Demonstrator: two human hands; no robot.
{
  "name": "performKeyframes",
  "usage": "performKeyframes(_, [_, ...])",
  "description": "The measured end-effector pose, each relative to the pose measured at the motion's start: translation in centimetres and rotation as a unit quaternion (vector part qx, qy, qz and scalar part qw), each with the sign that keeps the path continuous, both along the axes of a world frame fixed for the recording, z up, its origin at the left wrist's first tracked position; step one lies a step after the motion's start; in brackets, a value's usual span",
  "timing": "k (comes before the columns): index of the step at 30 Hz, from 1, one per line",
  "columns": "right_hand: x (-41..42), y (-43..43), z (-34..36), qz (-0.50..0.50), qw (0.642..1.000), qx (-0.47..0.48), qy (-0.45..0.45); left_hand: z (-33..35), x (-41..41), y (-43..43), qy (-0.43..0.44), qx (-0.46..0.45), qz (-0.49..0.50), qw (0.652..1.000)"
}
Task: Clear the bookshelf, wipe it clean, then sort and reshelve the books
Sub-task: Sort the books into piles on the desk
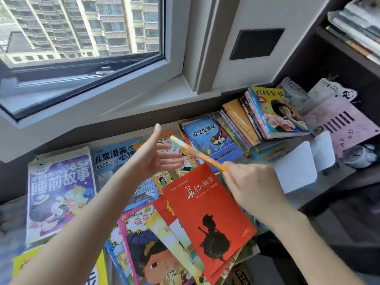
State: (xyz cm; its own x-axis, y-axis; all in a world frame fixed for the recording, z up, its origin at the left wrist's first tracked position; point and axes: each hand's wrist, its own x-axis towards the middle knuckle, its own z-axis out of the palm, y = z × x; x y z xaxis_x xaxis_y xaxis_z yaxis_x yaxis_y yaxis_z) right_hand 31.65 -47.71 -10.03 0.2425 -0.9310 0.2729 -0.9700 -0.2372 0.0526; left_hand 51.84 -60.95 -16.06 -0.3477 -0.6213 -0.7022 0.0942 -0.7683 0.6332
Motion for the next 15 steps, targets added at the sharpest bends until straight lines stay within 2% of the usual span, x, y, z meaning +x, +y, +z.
performKeyframes(2, [1.6, 2.3, -1.3, 0.072, 0.993, 0.085, 0.041, -0.1, -0.4, 0.6, -0.076, -0.026, -0.065, 0.995])
performKeyframes(4, [2.7, 3.5, -2.4, 0.101, 0.978, 0.174, 0.062, -0.9, -0.6, 1.4, -0.172, -0.080, -0.137, 0.972])
performKeyframes(6, [3.6, 3.8, -3.2, 0.106, 0.961, 0.252, 0.041, -1.7, -0.5, 2.1, -0.266, -0.149, -0.207, 0.930])
performKeyframes(8, [3.8, 2.8, -3.4, 0.064, 0.936, 0.345, -0.022, -1.9, -0.6, 2.7, -0.305, -0.205, -0.254, 0.895])
performKeyframes(9, [3.7, 2.2, -3.4, 0.031, 0.935, 0.348, -0.067, -2.0, -0.6, 3.0, -0.302, -0.217, -0.271, 0.888])
performKeyframes(12, [2.4, -0.9, -3.9, -0.093, 0.956, 0.257, -0.106, -2.8, 0.0, 3.9, -0.287, -0.239, -0.279, 0.885])
performKeyframes(15, [0.3, -5.4, -5.4, -0.208, 0.944, 0.188, -0.175, -3.6, 1.1, 4.9, -0.270, -0.216, -0.196, 0.917])
